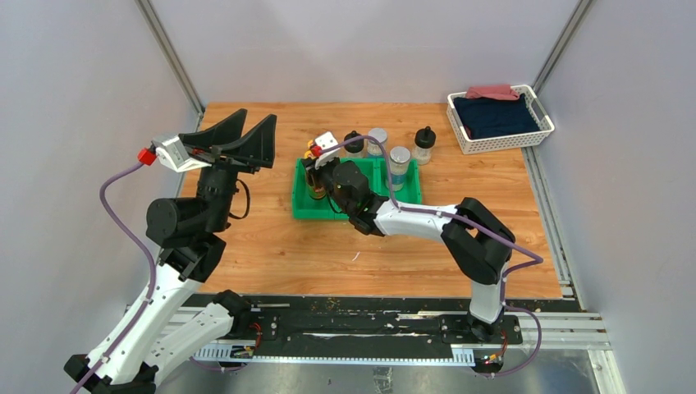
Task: Organize the condiment bottles
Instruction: Place the bottle in the storage box.
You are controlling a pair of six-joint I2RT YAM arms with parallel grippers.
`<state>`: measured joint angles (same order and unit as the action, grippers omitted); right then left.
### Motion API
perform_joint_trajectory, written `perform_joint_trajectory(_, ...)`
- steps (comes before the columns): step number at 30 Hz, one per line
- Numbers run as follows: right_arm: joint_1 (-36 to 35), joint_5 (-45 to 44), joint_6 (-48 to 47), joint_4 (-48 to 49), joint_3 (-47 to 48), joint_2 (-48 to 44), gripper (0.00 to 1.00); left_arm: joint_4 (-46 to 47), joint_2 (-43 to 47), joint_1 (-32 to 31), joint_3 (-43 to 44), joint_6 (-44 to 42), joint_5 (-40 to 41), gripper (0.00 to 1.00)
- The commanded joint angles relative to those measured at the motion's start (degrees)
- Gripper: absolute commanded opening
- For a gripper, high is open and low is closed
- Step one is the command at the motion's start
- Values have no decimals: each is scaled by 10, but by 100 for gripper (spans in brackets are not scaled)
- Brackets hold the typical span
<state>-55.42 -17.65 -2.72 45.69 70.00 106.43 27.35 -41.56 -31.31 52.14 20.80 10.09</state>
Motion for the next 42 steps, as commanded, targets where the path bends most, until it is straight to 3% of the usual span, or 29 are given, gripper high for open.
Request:
perform_joint_trajectory(1,7,-16,10,60,42,-7,0,8,-5,1,-6,-4,-2,88)
perform_joint_trajectory(42,10,-18,47,79,19,20,0,9,-1,1,-22,-3,-2,88)
